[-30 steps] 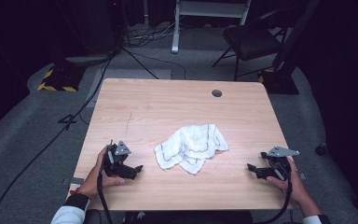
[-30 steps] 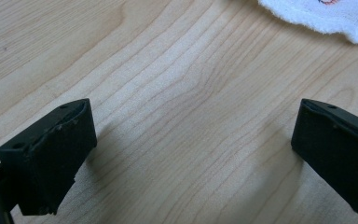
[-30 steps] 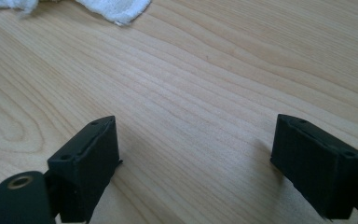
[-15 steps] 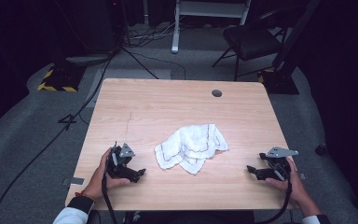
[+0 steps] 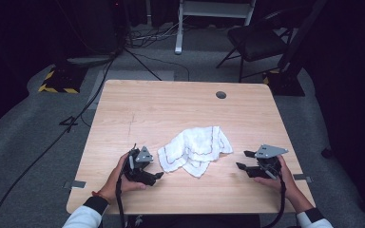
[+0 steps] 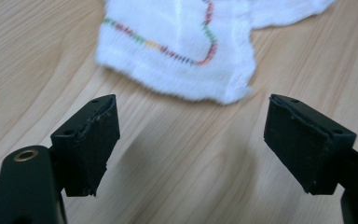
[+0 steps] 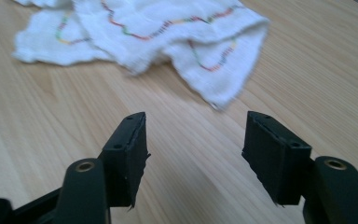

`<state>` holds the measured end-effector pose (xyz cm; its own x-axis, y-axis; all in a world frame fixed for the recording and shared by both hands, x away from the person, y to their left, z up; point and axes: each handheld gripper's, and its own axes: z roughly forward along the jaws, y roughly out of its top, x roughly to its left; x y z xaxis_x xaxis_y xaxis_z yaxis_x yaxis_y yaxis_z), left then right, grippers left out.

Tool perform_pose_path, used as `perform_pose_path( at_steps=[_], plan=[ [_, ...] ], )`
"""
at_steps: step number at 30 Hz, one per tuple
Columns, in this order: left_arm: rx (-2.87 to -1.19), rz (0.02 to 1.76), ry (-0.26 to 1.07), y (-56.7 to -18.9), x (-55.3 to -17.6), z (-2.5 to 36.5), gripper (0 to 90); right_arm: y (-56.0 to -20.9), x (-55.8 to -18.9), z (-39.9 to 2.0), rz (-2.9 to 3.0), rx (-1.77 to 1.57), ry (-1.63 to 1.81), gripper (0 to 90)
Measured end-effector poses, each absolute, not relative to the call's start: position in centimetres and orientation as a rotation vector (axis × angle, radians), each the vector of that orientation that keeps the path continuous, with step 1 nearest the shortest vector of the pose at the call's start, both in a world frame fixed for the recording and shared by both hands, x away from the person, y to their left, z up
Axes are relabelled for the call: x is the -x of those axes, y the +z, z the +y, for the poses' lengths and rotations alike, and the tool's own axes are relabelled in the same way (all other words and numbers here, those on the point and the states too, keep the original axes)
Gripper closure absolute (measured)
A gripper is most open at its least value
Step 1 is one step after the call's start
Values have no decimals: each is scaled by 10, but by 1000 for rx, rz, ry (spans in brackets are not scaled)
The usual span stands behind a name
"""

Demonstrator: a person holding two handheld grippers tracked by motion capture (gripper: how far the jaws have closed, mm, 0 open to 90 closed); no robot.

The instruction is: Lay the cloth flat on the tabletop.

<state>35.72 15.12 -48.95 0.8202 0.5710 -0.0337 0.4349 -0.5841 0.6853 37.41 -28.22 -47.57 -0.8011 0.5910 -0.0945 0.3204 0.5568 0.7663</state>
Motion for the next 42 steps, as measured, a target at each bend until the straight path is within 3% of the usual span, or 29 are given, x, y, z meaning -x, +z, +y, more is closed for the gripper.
perform_pose_path(
  at_steps=[7, 16, 22, 29, 32, 42],
  plan=[
    [-2305, 647, 268, -490, -364, 126, 328, -471, -377, -242, 2511, -587, 1159, 525],
    [-2310, 644, 221, -495, -377, 119, 392, -479, -393, -212, 2545, -510, 1112, 534],
    [-2313, 630, 239, -495, -378, 122, 525, -488, -400, -199, 2569, -472, 1008, 572],
    [-2328, 599, 274, -493, -377, 123, 756, -492, -404, -194, 2571, -465, 973, 755],
    [-2328, 596, 272, -492, -377, 125, 815, -491, -404, -195, 2573, -463, 962, 823],
    [-2280, 578, 302, -481, -376, 132, 844, -473, -399, -207, 2544, -475, 1061, 873]
  ],
)
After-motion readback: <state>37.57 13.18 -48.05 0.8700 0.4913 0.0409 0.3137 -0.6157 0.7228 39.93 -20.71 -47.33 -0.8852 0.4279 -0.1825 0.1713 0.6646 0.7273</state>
